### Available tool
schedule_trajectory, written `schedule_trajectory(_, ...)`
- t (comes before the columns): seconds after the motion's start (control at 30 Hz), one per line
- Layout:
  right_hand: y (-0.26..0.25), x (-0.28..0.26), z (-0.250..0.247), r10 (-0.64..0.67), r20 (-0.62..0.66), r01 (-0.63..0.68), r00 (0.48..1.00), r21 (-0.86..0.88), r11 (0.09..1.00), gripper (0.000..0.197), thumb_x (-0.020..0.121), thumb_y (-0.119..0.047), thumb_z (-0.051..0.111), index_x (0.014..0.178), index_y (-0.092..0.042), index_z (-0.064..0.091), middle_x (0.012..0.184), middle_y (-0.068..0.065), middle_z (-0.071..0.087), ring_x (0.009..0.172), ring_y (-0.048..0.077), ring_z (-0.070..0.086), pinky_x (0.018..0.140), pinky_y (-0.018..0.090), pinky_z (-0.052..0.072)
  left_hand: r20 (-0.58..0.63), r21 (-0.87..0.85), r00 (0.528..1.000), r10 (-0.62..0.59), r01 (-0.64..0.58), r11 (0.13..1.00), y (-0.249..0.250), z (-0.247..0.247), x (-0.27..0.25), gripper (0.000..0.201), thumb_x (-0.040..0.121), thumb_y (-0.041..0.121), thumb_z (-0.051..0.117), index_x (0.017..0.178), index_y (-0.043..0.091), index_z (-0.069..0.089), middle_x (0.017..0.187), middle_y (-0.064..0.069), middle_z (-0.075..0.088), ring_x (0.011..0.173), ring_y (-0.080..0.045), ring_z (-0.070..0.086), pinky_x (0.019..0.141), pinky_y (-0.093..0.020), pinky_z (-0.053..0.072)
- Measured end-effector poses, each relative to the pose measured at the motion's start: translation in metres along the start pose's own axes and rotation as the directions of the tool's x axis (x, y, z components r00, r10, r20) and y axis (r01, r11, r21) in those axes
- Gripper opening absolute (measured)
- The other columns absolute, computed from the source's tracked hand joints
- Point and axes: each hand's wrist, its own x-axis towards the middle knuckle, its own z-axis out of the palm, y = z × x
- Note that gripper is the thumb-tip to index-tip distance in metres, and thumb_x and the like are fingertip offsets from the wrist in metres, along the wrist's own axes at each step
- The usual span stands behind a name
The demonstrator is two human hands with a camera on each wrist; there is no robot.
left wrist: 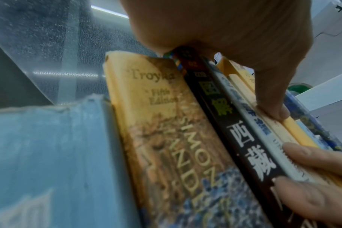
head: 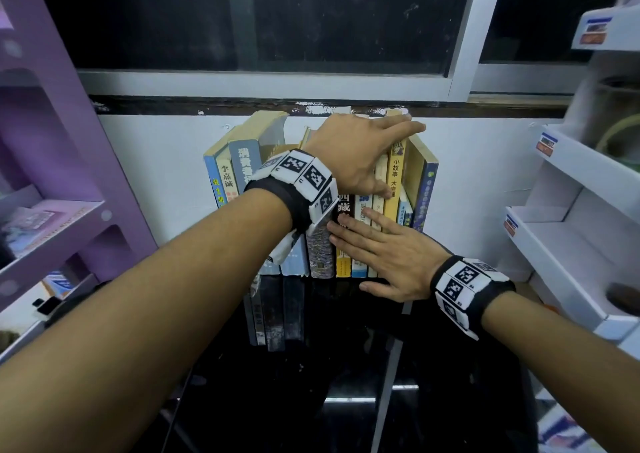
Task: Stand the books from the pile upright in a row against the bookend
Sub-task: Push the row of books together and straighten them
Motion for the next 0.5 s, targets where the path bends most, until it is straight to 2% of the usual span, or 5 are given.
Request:
schedule_trajectory(0.3, -0.001, -0.001, -0.006, 0.006, 0.026, -0.006, 1.000, 0.022, 1.000, 0.081, 0.095, -0.057, 0.034, 0.155, -0.009, 0.008, 0.163, 0.009, -0.002, 0.151, 0.023, -0.006, 0.121, 0.050, 0.002, 0.026, -0.019, 1.000, 0.000, 0.001, 1.000, 0.000, 0.001, 0.000, 0.100, 0.071, 0.066, 0.067, 0.150, 0.034, 0.015, 0.158, 0.010, 0.025, 0.114, -0.026, 0.061, 0.083, -0.041, 0.052)
schedule_trajectory(0.37, -0.001, -0.006, -0.010, -0.003, 0.030, 0.003, 1.000, 0.022, 1.000, 0.080, 0.095, -0.055, 0.033, 0.155, -0.009, 0.009, 0.163, 0.009, -0.001, 0.151, 0.024, -0.005, 0.121, 0.050, 0.002, 0.032, -0.041, 0.999, 0.006, -0.005, 0.999, 0.000, 0.000, 0.000, 0.097, 0.072, 0.066, 0.066, 0.150, 0.035, 0.016, 0.157, 0.010, 0.026, 0.117, -0.026, 0.059, 0.087, -0.042, 0.051)
schedule_trajectory(0.5, 0.003, -0.023, -0.017, 0.008, 0.028, -0.008, 1.000, 0.024, 1.000, 0.079, 0.095, -0.053, 0.035, 0.155, -0.010, 0.009, 0.163, 0.009, -0.001, 0.151, 0.024, -0.003, 0.121, 0.050, 0.001, 0.024, -0.092, 1.000, 0.003, -0.001, 0.996, 0.005, -0.005, 0.005, 0.084, 0.080, 0.069, 0.054, 0.150, 0.033, 0.023, 0.154, 0.006, 0.033, 0.131, -0.024, 0.048, 0.101, -0.044, 0.045)
